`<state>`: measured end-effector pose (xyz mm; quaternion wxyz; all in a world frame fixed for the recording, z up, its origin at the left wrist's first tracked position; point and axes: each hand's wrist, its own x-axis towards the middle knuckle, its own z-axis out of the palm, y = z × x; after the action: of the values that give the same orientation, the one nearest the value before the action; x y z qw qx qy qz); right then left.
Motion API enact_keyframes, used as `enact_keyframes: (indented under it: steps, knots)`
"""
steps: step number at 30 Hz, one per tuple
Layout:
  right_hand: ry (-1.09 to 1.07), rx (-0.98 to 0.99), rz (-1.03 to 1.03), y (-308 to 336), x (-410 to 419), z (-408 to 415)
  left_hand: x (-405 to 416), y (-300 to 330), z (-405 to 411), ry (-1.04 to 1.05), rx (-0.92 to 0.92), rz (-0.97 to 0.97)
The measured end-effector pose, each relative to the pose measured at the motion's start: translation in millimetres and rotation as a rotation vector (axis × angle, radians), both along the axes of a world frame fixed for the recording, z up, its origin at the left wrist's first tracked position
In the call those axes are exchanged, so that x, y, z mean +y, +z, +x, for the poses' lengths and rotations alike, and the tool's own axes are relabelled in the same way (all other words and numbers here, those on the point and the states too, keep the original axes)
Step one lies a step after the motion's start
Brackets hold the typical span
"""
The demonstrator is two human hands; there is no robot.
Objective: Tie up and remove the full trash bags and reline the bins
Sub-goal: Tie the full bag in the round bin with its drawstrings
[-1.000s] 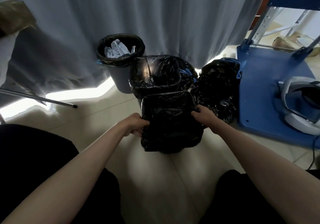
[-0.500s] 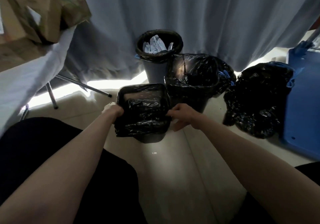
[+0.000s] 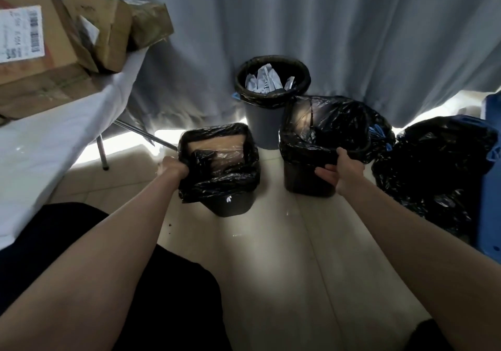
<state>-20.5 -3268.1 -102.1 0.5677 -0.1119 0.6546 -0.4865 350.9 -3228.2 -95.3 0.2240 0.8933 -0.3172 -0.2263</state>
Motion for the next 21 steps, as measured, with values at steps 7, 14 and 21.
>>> enact_keyframes:
  steps: [7,14,21]
  knots:
    - [-0.087,0.011,0.014,8.1,-18.0,14.7,7.7,-5.8,27.1,0.101,-0.091,0.029]
    - [0.017,0.112,0.006,-2.3,10.2,58.2,24.0,-8.4,59.0,0.254,-0.094,0.031]
    - [0.238,0.052,-0.009,-2.3,20.8,112.1,29.7,-3.3,60.7,0.243,-0.076,-0.009]
